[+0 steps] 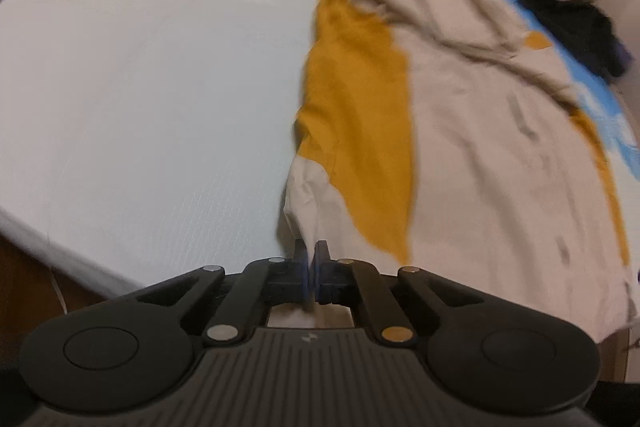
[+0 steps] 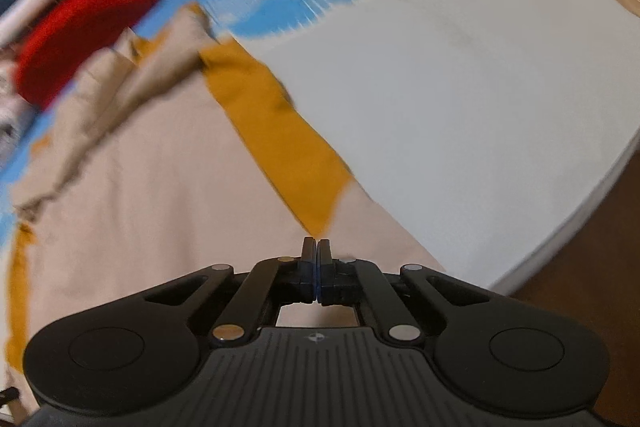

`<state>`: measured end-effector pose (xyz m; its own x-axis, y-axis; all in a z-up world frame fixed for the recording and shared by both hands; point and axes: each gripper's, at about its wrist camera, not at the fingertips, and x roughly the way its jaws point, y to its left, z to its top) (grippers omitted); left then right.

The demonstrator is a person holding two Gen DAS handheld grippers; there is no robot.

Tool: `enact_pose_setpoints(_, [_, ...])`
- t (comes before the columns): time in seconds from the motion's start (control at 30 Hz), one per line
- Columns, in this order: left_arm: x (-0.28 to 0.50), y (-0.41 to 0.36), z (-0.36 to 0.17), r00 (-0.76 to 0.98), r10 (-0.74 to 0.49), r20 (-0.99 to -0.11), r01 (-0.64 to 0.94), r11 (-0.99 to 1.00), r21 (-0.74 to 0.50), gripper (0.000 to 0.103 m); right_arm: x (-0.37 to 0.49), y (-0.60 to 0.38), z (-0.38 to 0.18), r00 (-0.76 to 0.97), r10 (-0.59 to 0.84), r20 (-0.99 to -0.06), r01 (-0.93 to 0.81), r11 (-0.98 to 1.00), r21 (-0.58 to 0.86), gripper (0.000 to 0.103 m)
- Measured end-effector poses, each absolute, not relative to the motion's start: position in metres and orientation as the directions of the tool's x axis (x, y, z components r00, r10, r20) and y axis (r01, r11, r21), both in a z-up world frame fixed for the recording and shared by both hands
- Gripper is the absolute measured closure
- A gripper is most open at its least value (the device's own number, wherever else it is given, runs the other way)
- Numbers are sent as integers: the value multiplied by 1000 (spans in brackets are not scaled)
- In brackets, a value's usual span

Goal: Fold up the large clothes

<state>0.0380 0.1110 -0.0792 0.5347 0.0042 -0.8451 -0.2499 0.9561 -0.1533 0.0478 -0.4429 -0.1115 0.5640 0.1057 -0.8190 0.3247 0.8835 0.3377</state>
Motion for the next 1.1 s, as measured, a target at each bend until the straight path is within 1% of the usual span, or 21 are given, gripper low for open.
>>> enact_pose_setpoints(0.1, [36, 105, -45, 610, -25, -792, -173, 971, -163, 101, 41, -450, -83, 642, 147, -752, 288, 863, 415, 103])
enact_pose_setpoints(0.27, [30, 102, 6, 687, -63, -724, -79, 984, -160, 102, 28, -477, -42, 743, 194, -641, 266, 793, 548, 103])
enact_pose_setpoints(0.33, [28, 98, 16, 695, -68, -715, -57, 987, -150, 101, 24, -483, -30, 756, 191, -626, 248, 801, 545, 103])
enact_pose_setpoints(0.37, [27, 98, 18, 691, -72, -719, -51, 988, -147, 101, 23, -486, -28, 752, 172, -636, 257, 812, 524, 103])
enact_pose_setpoints(0.47, [32, 101, 10, 660, -81, -747, -53, 987, -154, 101, 31, -497, -46, 691, 105, -715, 342, 824, 452, 98])
enact_pose_setpoints(0.53, [39, 104, -2, 631, -93, -770, -46, 986, -157, 101, 42, -499, -70, 623, 120, -773, 366, 828, 424, 71])
enact_pose_setpoints(0.57, [42, 106, -7, 622, -99, -777, -44, 986, -161, 101, 47, -499, -83, 587, 128, -800, 368, 837, 405, 68])
enact_pose_setpoints(0.67, [46, 118, -22, 609, -129, -783, -66, 975, -212, 101, 57, -497, -112, 499, 127, -857, 378, 859, 347, 68])
enact_pose_setpoints(0.77, [49, 126, -33, 601, -161, -783, -106, 955, -278, 101, 64, -495, -130, 445, 127, -887, 382, 868, 316, 67])
enact_pose_setpoints(0.9, [55, 123, -46, 561, -161, -812, -119, 955, -271, 99, 72, -490, -150, 388, 133, -912, 390, 873, 293, 66])
enact_pose_setpoints(0.93, [56, 123, -49, 550, -159, -820, -124, 955, -269, 95, 71, -486, -155, 382, 130, -915, 380, 881, 283, 64])
enact_pose_setpoints(0.97, [58, 123, -52, 539, -157, -828, -130, 955, -266, 90, 72, -483, -155, 381, 124, -916, 364, 891, 272, 64])
enact_pose_setpoints(1.0, [59, 124, -55, 527, -151, -836, -139, 955, -260, 89, 72, -479, -155, 382, 122, -916, 343, 902, 263, 65])
enact_pose_setpoints(1.07, [60, 126, -61, 498, -132, -857, -156, 958, -239, 88, 71, -470, -153, 386, 135, -913, 302, 916, 263, 82])
enact_pose_setpoints(1.1, [61, 126, -64, 484, -121, -867, -166, 960, -226, 88, 70, -469, -152, 388, 140, -911, 290, 920, 265, 98])
